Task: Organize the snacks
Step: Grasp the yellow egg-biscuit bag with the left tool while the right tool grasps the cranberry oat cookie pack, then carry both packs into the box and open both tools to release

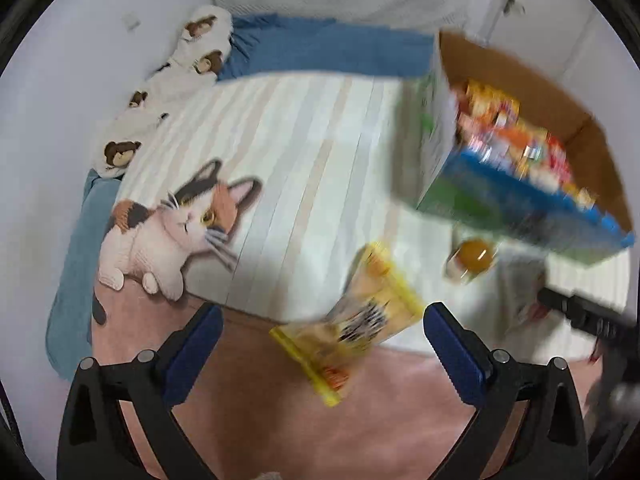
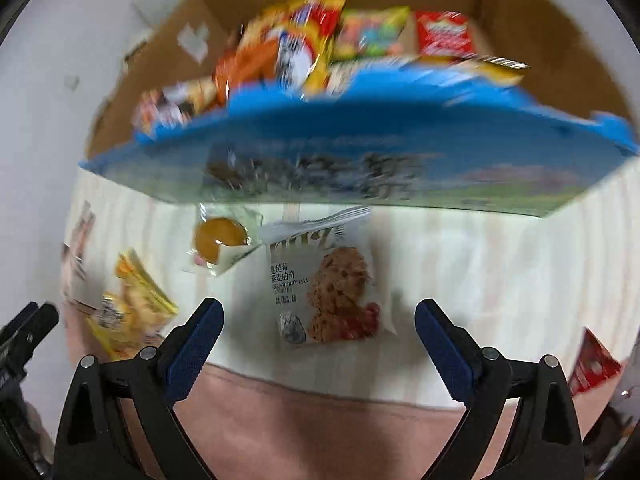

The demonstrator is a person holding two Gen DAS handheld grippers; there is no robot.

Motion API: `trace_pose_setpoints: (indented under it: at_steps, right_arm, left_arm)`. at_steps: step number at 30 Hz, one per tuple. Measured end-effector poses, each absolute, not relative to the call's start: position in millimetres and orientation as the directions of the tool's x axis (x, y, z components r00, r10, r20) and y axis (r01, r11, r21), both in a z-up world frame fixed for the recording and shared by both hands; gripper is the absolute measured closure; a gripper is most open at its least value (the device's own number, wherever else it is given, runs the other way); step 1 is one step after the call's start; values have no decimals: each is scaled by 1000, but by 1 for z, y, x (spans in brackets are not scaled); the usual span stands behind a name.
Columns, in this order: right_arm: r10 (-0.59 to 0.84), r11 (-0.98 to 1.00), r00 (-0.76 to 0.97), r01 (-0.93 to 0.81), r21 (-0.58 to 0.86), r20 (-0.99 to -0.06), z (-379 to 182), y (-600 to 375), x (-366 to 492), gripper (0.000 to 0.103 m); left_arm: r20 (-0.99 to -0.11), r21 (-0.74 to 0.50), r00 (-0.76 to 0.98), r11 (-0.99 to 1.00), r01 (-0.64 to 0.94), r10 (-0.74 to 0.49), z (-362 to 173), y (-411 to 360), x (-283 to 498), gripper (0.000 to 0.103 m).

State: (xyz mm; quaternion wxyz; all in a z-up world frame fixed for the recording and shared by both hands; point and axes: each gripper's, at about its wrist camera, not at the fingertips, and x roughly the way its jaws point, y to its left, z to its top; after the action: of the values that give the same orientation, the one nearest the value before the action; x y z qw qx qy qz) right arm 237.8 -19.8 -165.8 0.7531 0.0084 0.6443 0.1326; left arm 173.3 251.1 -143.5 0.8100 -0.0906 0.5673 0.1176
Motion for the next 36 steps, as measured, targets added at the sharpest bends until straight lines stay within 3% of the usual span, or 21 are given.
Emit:
trace_pose_setpoints:
  at_steps: [3, 6, 10, 12, 13, 14, 18, 20, 25, 29, 32, 36]
  right_arm:
    - [156, 966, 110, -224, 128, -982, -187, -4, 245, 4]
    - [103, 964, 97, -257, 75, -990, -201, 7, 249, 5]
    - [31, 956, 104, -294, -1, -994, -211, 10, 244, 32]
    - [22, 952, 115, -306, -14, -993, -210, 6, 236, 35]
    - [23, 953, 110, -302, -12, -994, -210, 2, 231, 37]
    - [27, 955, 103, -296, -4, -994, -210, -3, 226, 38]
    - [66, 970, 60, -237, 50, -996, -212, -27, 203, 40]
    - [94, 978, 28, -187, 87, -995, -215, -43, 189, 40]
    - [189, 978, -40, -82, 192, -981, -220, -72, 156, 40]
    - [215, 973, -76, -70, 220, -974, -226, -75, 140, 38]
    - [236, 968, -96, -70, 243, -967, -233, -74, 136, 25]
    - [175, 974, -83, -129, 184, -981, -241, -56, 136, 24]
  left_arm:
    - [-953, 52, 287, 982, -180, 103, -161, 236, 179, 0]
    - [-953, 188, 249, 982, 30, 174, -182, 201, 192, 0]
    - [-945, 309, 193, 914, 263, 264, -219, 160, 204, 1]
    - [-949, 300, 188, 903, 306, 252, -225, 150, 206, 11]
    - [-953, 287, 190, 905, 316, 236, -227, 145, 206, 28]
    - [-955, 278, 185, 911, 303, 230, -229, 143, 207, 38]
    - [-989, 116, 106, 989, 88, 107, -230, 157, 204, 38]
    - [-998, -51, 48, 994, -92, -47, -233, 172, 193, 38]
    - [-980, -192, 17, 921, -339, -198, -246, 187, 154, 38]
    - [-965, -241, -7, 895, -375, -263, -261, 184, 140, 38]
    - [-973, -213, -22, 927, -310, -230, -266, 174, 140, 33]
    - [-991, -127, -23, 967, -220, -136, -261, 148, 141, 35]
